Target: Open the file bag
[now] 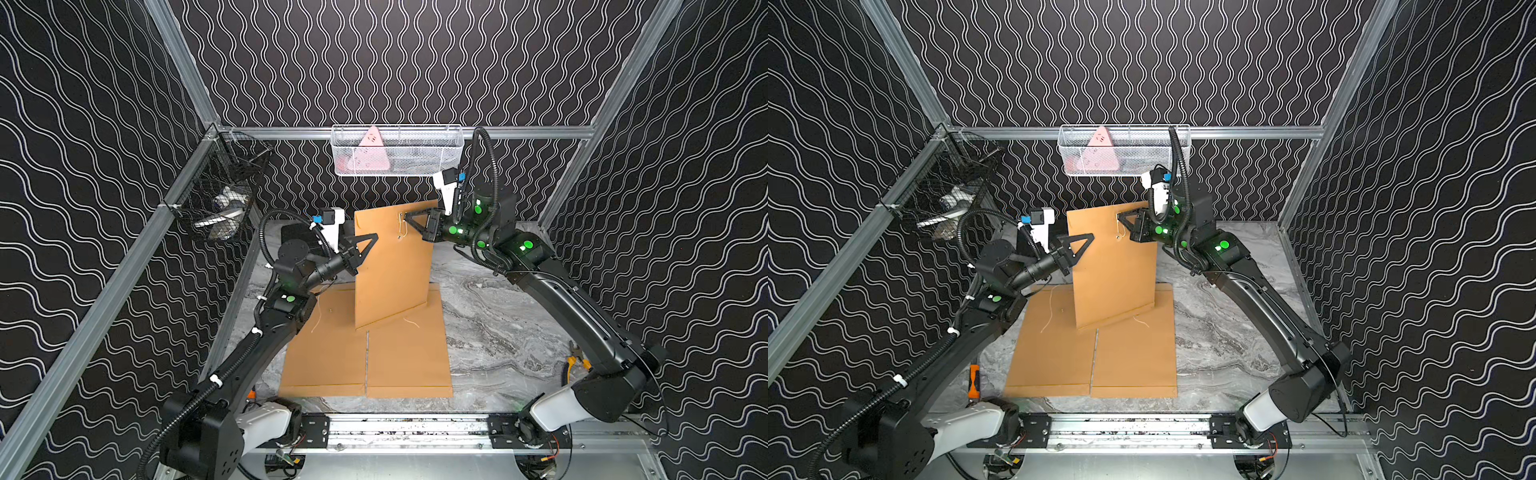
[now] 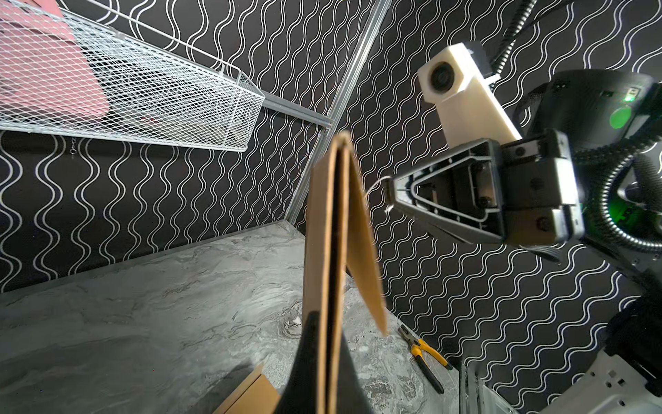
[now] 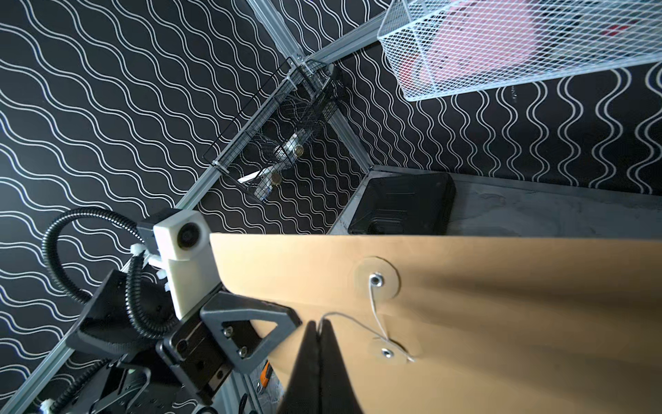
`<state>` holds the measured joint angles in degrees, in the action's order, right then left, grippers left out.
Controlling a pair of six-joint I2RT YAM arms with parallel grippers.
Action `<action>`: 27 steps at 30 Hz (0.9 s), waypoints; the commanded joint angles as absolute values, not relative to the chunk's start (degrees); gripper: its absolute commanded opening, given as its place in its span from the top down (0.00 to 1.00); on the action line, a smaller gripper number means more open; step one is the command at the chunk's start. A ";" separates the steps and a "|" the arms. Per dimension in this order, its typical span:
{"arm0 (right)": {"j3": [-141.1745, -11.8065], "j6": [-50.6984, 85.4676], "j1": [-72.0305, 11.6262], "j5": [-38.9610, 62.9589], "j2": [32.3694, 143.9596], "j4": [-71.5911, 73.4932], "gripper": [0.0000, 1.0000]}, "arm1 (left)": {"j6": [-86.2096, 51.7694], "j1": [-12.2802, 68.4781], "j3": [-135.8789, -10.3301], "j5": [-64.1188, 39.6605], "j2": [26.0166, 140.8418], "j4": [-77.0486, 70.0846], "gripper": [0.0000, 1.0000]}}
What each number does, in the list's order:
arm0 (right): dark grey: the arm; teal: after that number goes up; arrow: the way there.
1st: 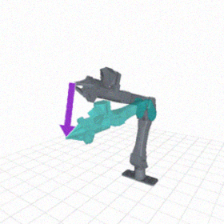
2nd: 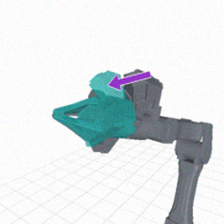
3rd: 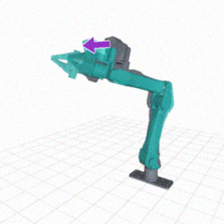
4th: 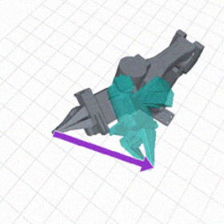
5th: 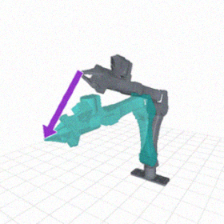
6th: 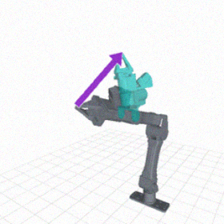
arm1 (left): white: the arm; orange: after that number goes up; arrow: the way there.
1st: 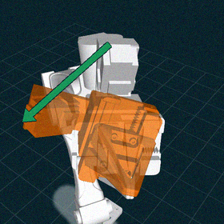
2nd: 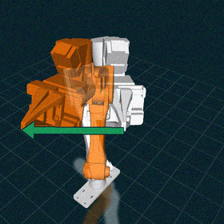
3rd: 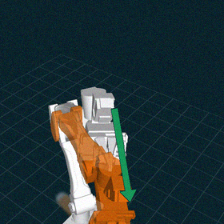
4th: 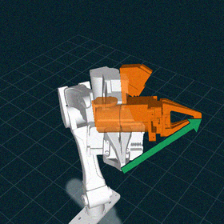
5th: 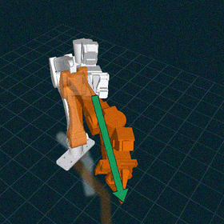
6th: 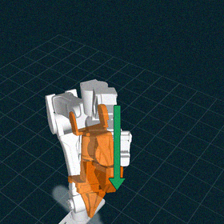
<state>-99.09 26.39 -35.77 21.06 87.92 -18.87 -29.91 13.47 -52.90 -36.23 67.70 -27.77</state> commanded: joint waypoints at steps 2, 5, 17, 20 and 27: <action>-101.06 24.63 -37.15 21.23 88.75 -20.20 1.00 | -30.44 13.36 -53.09 -36.43 68.39 -30.44 1.00; -101.77 24.13 -38.50 21.12 88.86 -20.82 1.00 | -31.04 13.44 -53.14 -36.12 69.00 -31.34 1.00; -104.05 22.90 -42.43 20.94 89.91 -22.47 1.00 | -32.61 13.36 -53.08 -36.01 70.57 -33.75 1.00; -104.19 22.33 -43.61 20.44 90.18 -23.11 1.00 | -32.72 13.41 -53.33 -35.67 70.79 -33.71 1.00; -97.76 23.41 -44.19 18.15 87.36 -21.66 1.00 | -32.61 13.41 -56.40 -34.29 71.90 -33.75 1.00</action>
<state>-99.57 23.38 -44.14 19.75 88.62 -23.11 -32.08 13.47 -54.92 -34.83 71.37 -31.20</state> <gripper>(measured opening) 0.049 0.050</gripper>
